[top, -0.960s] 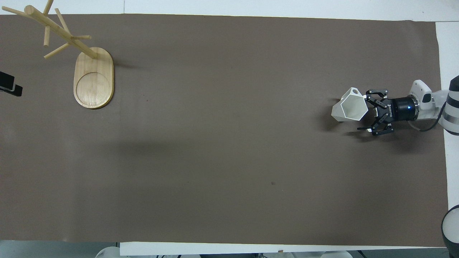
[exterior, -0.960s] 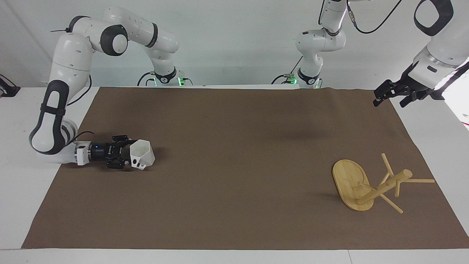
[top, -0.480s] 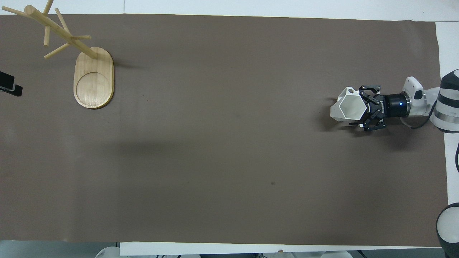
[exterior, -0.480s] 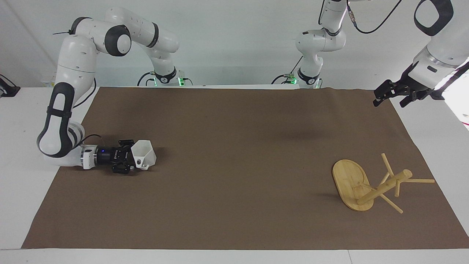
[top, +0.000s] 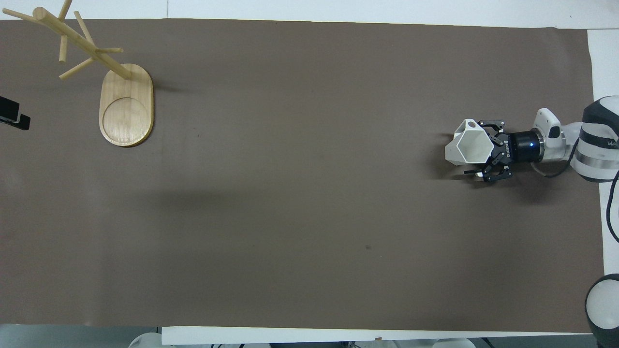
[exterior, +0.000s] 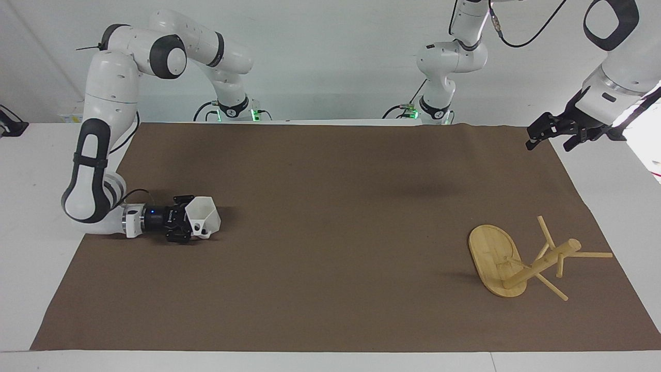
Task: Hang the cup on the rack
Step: 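Close the right gripper on the white cup's rim, then carry the cup toward the left gripper while the left gripper approaches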
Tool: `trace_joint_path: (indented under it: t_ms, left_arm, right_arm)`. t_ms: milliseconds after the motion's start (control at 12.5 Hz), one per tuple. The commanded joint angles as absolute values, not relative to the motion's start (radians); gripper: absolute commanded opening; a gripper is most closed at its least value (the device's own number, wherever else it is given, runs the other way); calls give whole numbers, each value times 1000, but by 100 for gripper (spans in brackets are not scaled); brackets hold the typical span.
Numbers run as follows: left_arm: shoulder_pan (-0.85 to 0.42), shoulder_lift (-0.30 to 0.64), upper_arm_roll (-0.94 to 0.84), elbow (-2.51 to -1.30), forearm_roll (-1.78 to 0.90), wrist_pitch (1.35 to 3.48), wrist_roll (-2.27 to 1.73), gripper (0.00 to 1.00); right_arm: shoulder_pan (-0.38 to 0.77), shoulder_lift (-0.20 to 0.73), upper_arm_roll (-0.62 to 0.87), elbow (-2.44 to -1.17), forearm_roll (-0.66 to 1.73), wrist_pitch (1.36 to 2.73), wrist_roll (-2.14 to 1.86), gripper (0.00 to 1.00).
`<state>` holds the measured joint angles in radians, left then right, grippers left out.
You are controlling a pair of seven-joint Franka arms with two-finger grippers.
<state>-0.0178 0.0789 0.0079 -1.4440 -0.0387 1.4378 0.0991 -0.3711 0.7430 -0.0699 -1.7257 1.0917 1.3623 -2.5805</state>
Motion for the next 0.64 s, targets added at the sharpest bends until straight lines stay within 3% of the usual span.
trace_joint_path:
  t_ms: [0, 80, 160, 240, 320, 480, 560]
  left_arm:
    - [-9, 66, 3, -1454, -41, 1439, 89, 100]
    - [-9, 64, 3, -1454, -40, 1439, 89, 100]
    - [-9, 66, 3, -1454, -40, 1439, 89, 100]
    - [-9, 66, 3, -1454, -41, 1439, 89, 100]
    - [-8, 64, 5, -1456, -40, 1436, 89, 100]
    - [-9, 64, 5, -1457, -38, 1439, 90, 100]
    - [-6, 64, 5, -1457, -37, 1436, 89, 100]
  right_arm:
    - [-345, 701, -67, -1790, 1118, 1387, -2609, 100]
    - [-338, 701, -67, -1789, 1120, 1388, -2609, 99]
    - [-325, 701, -67, -1787, 1137, 1388, -2606, 86]
    - [-315, 701, -67, -1787, 1153, 1390, -2603, 61]
    - [-305, 701, -67, -1784, 1155, 1391, -2599, 45]
    - [-276, 689, -67, -1783, 1178, 1422, -2544, 25]
    - [-243, 664, -67, -1782, 1184, 1448, -2499, 23]
